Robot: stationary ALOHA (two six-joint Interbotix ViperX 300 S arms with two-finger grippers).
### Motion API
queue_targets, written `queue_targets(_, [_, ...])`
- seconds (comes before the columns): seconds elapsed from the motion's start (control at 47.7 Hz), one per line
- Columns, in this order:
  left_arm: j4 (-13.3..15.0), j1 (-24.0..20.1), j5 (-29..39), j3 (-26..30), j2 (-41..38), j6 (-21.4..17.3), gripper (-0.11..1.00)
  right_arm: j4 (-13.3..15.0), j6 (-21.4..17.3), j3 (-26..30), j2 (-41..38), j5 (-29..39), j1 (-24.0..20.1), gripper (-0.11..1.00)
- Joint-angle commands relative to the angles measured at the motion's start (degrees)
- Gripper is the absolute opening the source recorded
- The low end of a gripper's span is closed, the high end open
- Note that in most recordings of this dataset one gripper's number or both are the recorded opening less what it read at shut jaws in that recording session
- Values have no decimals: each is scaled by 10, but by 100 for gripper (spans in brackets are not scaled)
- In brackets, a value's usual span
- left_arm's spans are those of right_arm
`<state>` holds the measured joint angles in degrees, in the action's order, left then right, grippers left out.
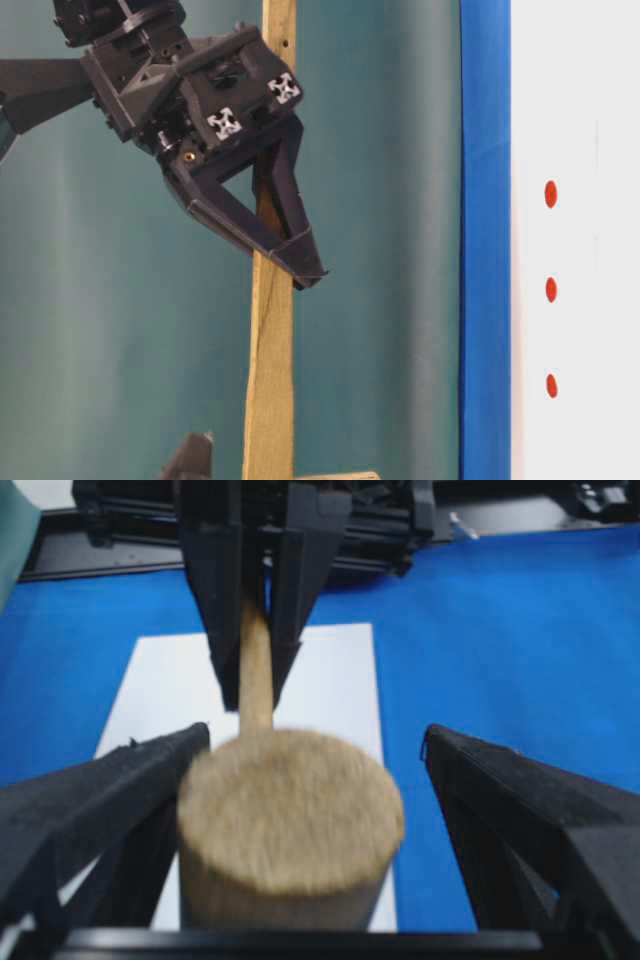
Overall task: Hit the mark with a hammer.
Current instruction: 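Withdraw the left gripper and raise the mallet with the right gripper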
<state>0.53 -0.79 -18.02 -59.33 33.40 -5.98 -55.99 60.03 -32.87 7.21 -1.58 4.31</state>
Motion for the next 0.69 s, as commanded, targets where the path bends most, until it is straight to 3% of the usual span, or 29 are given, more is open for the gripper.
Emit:
queue_targets(0.0, [1, -4, 12, -7, 33, 2, 92, -9, -2, 1, 24, -3, -1, 2])
queue_targets(0.461, [1, -4, 185, -88, 278, 4, 92, -43, -2, -48, 68, 11, 0, 2])
queue_targets(0.671, [2, -4, 259, -94, 334, 9, 92, -49, -2, -54, 73, 18, 0, 2])
